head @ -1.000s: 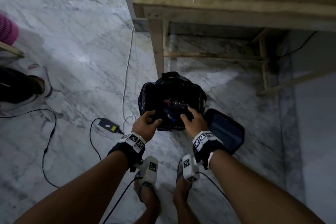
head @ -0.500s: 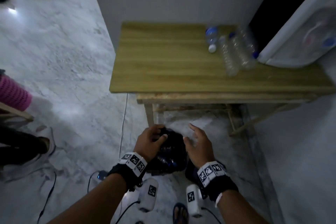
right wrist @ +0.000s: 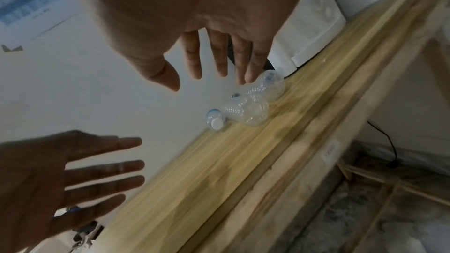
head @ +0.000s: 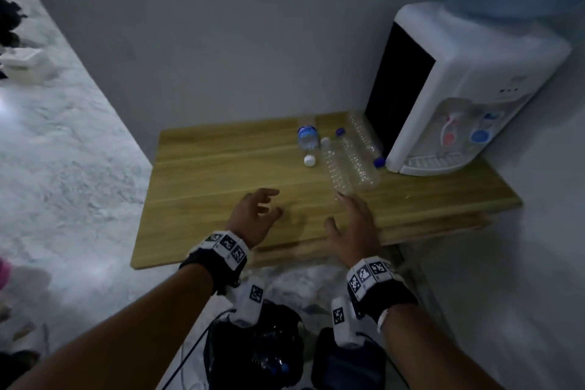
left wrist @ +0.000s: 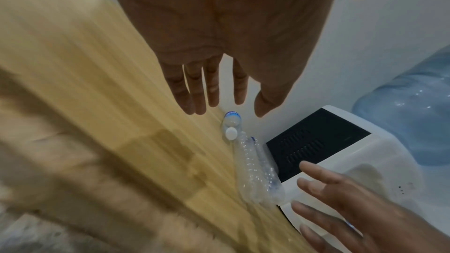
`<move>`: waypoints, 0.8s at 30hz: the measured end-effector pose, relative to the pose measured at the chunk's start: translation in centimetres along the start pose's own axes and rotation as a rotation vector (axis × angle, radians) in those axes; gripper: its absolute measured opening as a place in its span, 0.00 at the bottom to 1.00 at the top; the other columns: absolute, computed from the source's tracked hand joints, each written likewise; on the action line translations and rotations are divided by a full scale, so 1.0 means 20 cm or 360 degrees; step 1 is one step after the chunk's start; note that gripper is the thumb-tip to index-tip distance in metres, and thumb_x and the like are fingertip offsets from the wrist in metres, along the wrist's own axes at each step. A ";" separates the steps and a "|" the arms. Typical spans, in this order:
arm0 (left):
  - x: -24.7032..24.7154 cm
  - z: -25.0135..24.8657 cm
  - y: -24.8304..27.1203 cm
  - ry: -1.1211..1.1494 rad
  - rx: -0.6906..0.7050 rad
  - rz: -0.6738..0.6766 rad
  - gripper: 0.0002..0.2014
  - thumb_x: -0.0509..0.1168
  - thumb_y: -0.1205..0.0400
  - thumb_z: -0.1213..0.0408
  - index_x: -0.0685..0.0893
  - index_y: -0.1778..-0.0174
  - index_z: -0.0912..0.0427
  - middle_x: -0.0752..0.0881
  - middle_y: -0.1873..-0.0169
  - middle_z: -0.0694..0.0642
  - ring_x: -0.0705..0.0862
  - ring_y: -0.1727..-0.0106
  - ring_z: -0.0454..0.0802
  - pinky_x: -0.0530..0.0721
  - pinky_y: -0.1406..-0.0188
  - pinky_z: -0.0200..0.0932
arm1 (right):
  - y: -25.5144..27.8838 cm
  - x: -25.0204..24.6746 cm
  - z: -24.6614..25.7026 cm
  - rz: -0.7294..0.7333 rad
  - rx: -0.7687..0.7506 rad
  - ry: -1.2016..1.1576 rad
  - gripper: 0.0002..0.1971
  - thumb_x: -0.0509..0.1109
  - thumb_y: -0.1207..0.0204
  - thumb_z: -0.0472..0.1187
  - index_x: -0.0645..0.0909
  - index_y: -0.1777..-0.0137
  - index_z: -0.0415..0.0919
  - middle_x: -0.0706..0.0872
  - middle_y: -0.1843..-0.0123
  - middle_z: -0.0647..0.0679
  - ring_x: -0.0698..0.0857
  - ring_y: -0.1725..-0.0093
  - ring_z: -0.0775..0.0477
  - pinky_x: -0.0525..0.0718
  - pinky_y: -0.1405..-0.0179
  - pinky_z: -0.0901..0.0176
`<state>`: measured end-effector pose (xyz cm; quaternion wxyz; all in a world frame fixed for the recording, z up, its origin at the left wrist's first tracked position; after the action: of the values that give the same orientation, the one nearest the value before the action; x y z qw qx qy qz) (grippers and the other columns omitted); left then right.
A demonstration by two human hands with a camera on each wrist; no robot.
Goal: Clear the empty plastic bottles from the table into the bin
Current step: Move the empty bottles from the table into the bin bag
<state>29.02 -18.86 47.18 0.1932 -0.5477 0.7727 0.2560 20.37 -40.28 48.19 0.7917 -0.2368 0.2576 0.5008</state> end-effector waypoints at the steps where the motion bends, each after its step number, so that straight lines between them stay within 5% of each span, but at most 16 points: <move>1: 0.02 -0.03 -0.10 -0.0028 0.0003 -0.0020 0.21 0.71 0.19 0.50 0.82 0.30 0.47 0.83 0.35 0.56 0.89 0.41 0.52 0.84 0.50 0.44 | -0.08 0.00 -0.04 0.0009 0.0019 0.0039 0.28 0.68 0.30 0.47 0.76 0.27 0.52 0.73 0.22 0.50 0.73 0.25 0.46 0.77 0.28 0.46; 6: 0.14 -0.18 -0.60 -0.0096 -0.0007 -0.0076 0.26 0.72 0.20 0.51 0.79 0.25 0.49 0.75 0.26 0.64 0.86 0.35 0.61 0.83 0.45 0.45 | -0.42 0.09 -0.17 0.0085 0.0011 0.0220 0.32 0.68 0.30 0.48 0.72 0.23 0.52 0.67 0.17 0.47 0.66 0.19 0.44 0.67 0.22 0.45; 10: 0.22 -0.25 -0.92 -0.0189 -0.0005 -0.0145 0.31 0.72 0.22 0.48 0.74 0.21 0.43 0.68 0.22 0.66 0.81 0.28 0.68 0.82 0.28 0.58 | -0.58 0.21 -0.25 0.0193 -0.0093 0.0218 0.34 0.68 0.30 0.49 0.69 0.21 0.53 0.62 0.15 0.46 0.61 0.16 0.43 0.69 0.22 0.42; 13: 0.33 -0.26 -1.11 -0.0262 -0.0055 -0.0164 0.34 0.71 0.20 0.52 0.71 0.17 0.44 0.64 0.20 0.67 0.75 0.23 0.67 0.73 0.23 0.51 | -0.65 0.30 -0.31 0.0261 -0.0089 0.0169 0.34 0.69 0.29 0.46 0.68 0.20 0.55 0.56 0.13 0.46 0.59 0.15 0.43 0.71 0.22 0.44; 17: 0.43 -0.25 -1.27 -0.0359 -0.0092 -0.0088 0.35 0.69 0.18 0.54 0.65 0.14 0.42 0.62 0.18 0.68 0.74 0.22 0.67 0.72 0.24 0.48 | -0.67 0.35 -0.33 0.0272 -0.0065 0.0060 0.34 0.68 0.27 0.40 0.67 0.20 0.57 0.50 0.11 0.51 0.59 0.15 0.47 0.75 0.26 0.49; 20: 0.42 -0.22 -1.33 -0.0402 -0.0072 -0.0118 0.34 0.69 0.19 0.56 0.67 0.15 0.43 0.69 0.21 0.69 0.77 0.25 0.69 0.75 0.27 0.51 | -0.67 0.36 -0.33 0.0262 -0.0057 0.0016 0.35 0.67 0.27 0.41 0.66 0.20 0.60 0.48 0.11 0.53 0.62 0.17 0.51 0.80 0.32 0.54; 24: 0.38 -0.19 -1.28 -0.0371 -0.0059 -0.0107 0.33 0.69 0.19 0.56 0.69 0.17 0.42 0.78 0.27 0.68 0.81 0.31 0.70 0.80 0.39 0.53 | -0.66 0.36 -0.32 0.0214 -0.0075 -0.0048 0.34 0.70 0.29 0.41 0.70 0.21 0.57 0.54 0.12 0.51 0.61 0.16 0.49 0.76 0.27 0.52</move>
<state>50.61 -33.62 41.07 0.2800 -0.5435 0.7213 0.3256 33.98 -44.63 40.17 0.7543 -0.2298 0.2491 0.5623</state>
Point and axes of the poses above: each hand's wrist, its own y-axis away from the middle knuckle, its own x-axis out of the palm, z = x × y, the point moved 6 cm from there along -y, towards the middle knuckle
